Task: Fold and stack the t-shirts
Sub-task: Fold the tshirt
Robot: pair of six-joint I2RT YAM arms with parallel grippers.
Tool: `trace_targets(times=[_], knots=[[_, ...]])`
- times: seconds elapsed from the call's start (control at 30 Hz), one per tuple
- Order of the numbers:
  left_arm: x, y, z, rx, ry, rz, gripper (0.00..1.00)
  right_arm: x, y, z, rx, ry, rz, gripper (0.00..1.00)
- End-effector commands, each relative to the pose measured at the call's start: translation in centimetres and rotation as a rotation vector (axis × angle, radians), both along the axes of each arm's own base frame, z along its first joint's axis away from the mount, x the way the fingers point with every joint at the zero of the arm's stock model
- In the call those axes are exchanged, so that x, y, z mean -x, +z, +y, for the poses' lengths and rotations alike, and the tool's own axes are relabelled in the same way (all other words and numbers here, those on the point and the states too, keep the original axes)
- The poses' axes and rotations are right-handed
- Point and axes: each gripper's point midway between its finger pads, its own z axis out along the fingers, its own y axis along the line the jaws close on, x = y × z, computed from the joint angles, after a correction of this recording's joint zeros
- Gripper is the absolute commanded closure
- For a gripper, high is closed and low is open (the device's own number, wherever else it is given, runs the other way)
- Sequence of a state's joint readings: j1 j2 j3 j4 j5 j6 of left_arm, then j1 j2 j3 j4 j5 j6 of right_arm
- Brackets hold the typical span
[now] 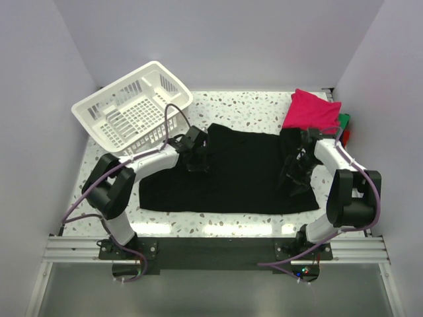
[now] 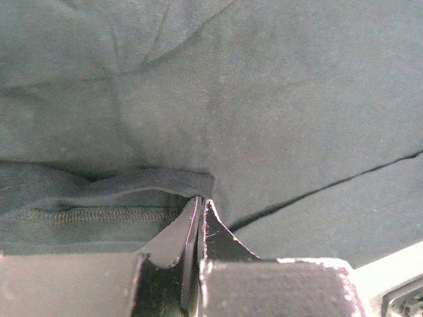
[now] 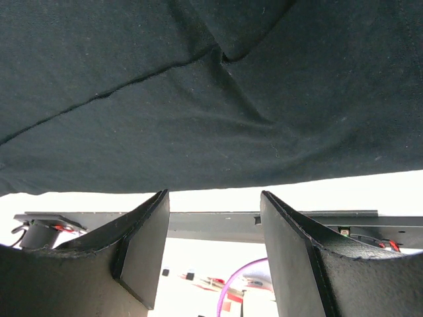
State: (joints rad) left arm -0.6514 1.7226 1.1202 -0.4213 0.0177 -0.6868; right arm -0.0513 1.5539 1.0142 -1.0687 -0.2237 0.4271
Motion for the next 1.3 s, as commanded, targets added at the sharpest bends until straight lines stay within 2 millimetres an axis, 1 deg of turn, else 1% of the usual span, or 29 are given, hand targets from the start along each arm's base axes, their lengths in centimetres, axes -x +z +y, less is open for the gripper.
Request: trace_targets(times=[0.0,0.07,0.1,0.13,0.2,0.37,0.4,0.43,0.5,0.53,0.57,0.6,0.63,0.67,0.7,0.8,0.83,0.9,0.93,0.97,1.0,1.03,1.07,1.1,1.13,1.17,1.2,1.23,1.27], knots=[[-0.9,0.7,-1.4,0.012,-0.071,-0.018,1.00,-1.3,0.3,0.4,-0.014,-0.010,-0.027,0.39],[-1.3,0.8,-1.8,0.009,-0.090,-0.019,1.00,-1.5,0.4,0.4,-0.013,-0.013,-0.030,0.39],[-1.4,0.3,-1.8,-0.003,-0.095,-0.007,1.00,-1.7,0.3,0.4,-0.015,-0.013,-0.030,0.39],[-1.6,0.5,-2.1,0.001,-0.100,-0.012,1.00,-1.7,0.3,0.4,-0.015,-0.014,-0.028,0.39],[-1.7,0.1,-2.2,-0.009,-0.112,-0.001,1.00,-1.8,0.3,0.4,-0.016,-0.014,-0.032,0.39],[-2.6,0.2,-2.8,-0.026,-0.145,-0.007,1.00,-1.9,0.1,0.4,-0.018,-0.020,-0.028,0.39],[-2.7,-0.3,-2.9,-0.034,-0.149,0.006,1.00,-1.9,0.1,0.4,-0.018,-0.019,-0.025,0.39],[-3.0,0.0,-3.3,-0.030,-0.156,0.001,1.00,-1.9,0.0,0.4,-0.018,-0.020,-0.024,0.39],[-3.1,-0.7,-3.3,-0.049,-0.168,0.020,1.00,-2.0,0.0,0.4,-0.018,-0.020,-0.022,0.39],[-3.6,-0.3,-3.6,-0.046,-0.169,0.009,0.99,-2.0,0.0,0.4,-0.018,-0.020,-0.022,0.39],[-3.6,-0.4,-3.4,-0.072,-0.166,0.012,0.95,-2.0,-0.1,0.4,-0.018,-0.019,-0.021,0.39],[-4.0,-0.2,-3.5,-0.077,-0.167,0.005,0.89,-2.1,-0.1,0.5,-0.020,-0.020,-0.020,0.39],[-4.2,-0.1,-3.6,-0.079,-0.168,-0.004,0.87,-2.1,-0.1,0.5,-0.020,-0.020,-0.019,0.39],[-4.5,0.3,-3.8,-0.079,-0.170,-0.022,0.84,-2.1,-0.2,0.5,-0.021,-0.021,-0.017,0.39],[-4.9,0.9,-4.2,-0.070,-0.173,-0.042,0.76,-2.2,-0.1,0.5,-0.021,-0.021,-0.019,0.39],[-5.7,2.0,-4.8,-0.059,-0.176,-0.074,0.63,-2.3,-0.2,0.5,-0.021,-0.021,-0.019,0.39],[-6.1,2.7,-5.2,-0.048,-0.176,-0.089,0.55,-2.3,-0.2,0.5,-0.021,-0.019,-0.016,0.39],[-6.4,4.2,-5.7,-0.025,-0.175,-0.118,0.47,-2.4,-0.1,0.4,-0.021,-0.016,-0.022,0.39],[-6.5,4.8,-5.9,-0.011,-0.170,-0.127,0.46,-2.6,-0.1,0.4,-0.018,-0.013,-0.025,0.39],[-6.6,6.1,-6.0,0.008,-0.162,-0.152,0.44,-2.6,0.0,0.3,-0.017,-0.004,-0.029,0.39],[-6.7,6.6,-5.9,0.015,-0.151,-0.161,0.41,-3.0,0.4,0.2,-0.012,0.001,-0.045,0.39],[-6.7,7.3,-6.0,0.029,-0.143,-0.177,0.39,-3.2,0.6,-0.1,0.004,0.004,-0.053,0.39],[-6.7,8.9,-5.5,0.042,-0.127,-0.212,0.37,-3.4,0.9,-0.2,0.012,0.016,-0.067,0.39],[-6.1,8.5,-5.0,0.037,-0.124,-0.201,0.33,-4.0,1.7,-0.4,0.023,0.021,-0.106,0.39],[-6.1,8.6,-4.3,0.016,-0.096,-0.218,0.31,-4.4,2.0,-0.8,0.041,0.030,-0.128,0.39],[-5.8,9.5,-3.5,0.022,-0.085,-0.235,0.30,-4.8,2.5,-0.9,0.048,0.034,-0.153,0.39],[-4.9,8.1,-2.5,-0.003,-0.076,-0.206,0.27,-5.5,3.2,-1.0,0.053,0.039,-0.189,0.39],[-4.4,7.8,-1.9,-0.008,-0.065,-0.198,0.25,-5.9,3.7,-1.1,0.058,0.043,-0.219,0.39],[-3.9,7.9,-1.2,-0.007,-0.056,-0.200,0.24,-6.4,3.9,-1.1,0.061,0.050,-0.247,0.38]])
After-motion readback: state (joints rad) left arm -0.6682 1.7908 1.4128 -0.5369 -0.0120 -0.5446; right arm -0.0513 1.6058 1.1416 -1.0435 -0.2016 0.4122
